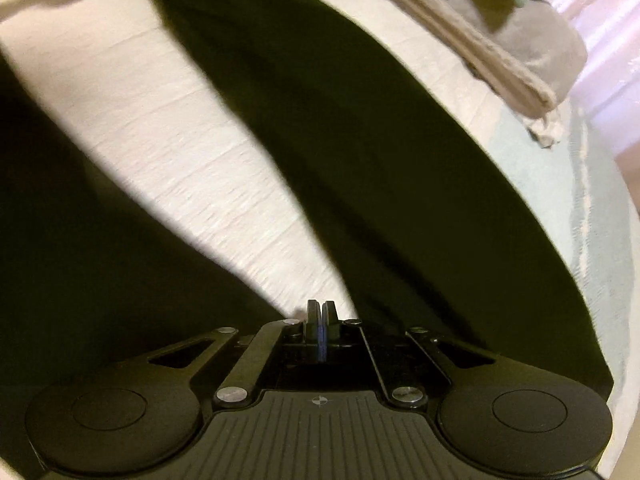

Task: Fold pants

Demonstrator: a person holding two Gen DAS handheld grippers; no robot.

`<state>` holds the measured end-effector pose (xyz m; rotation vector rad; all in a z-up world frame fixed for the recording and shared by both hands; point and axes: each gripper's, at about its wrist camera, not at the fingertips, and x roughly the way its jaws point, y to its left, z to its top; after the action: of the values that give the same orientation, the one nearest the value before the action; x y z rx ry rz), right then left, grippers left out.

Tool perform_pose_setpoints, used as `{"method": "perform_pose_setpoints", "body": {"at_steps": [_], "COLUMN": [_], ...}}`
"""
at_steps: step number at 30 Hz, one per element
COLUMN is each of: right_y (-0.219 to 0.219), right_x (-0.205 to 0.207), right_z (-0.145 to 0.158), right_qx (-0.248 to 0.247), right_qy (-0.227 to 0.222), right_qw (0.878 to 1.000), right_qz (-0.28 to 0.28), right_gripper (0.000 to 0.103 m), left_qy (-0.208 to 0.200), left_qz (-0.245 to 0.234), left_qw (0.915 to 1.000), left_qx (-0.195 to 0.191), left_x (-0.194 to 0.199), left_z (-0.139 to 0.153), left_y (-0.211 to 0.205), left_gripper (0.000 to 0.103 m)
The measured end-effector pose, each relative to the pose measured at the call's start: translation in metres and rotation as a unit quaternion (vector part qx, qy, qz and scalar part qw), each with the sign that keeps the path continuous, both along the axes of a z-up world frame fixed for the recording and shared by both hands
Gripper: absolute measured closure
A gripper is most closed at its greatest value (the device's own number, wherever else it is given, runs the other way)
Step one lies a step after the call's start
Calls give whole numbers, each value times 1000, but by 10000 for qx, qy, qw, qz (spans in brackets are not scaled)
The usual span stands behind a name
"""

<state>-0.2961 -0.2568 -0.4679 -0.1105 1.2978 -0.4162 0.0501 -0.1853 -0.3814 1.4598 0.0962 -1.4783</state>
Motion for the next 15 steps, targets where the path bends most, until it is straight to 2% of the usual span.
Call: {"method": "perform_pose_setpoints", "body": {"at_steps": [2, 5, 6, 7, 9, 12, 13, 15], "right_y": [3, 5, 7, 9, 9, 1, -7, -25], "right_x": [-6, -6, -4, -1, 7, 24, 28, 36], "right_z": [1, 5, 5, 4, -1, -12, -15, -18], "right_qx": [9, -331, -487, -605, -689, -688, -528, -255], "right_qy": [-27, -197, -211, -232, -297, -345, -435, -601], "right_qw": [9999, 9991, 9985, 9979, 9971, 9966, 9974, 9979], "right_qz": [-100, -192, -163, -99, 128, 307, 204, -41], "right_gripper": [103, 103, 95, 74, 54, 54, 54, 54], "left_qy": [-30, -104, -128, -162, -286, -160, -53, 265], "left_qz": [-128, -81, -33, 2, 75, 152, 108, -273], "left_qw": [9999, 9999, 9999, 9999, 9995, 9984, 9985, 9985], "left_qx": [65, 98, 76, 41, -137, -513, -536, -391], "left_x": [-5, -12, -13, -15, -22, -35, -39, -56], "left_z": [2, 3, 1, 1, -1, 6, 7, 6], "left_y": [9, 19, 21, 24, 29, 35, 37, 43], "left_gripper": [99, 99, 99, 99, 89, 83, 83, 83]}}
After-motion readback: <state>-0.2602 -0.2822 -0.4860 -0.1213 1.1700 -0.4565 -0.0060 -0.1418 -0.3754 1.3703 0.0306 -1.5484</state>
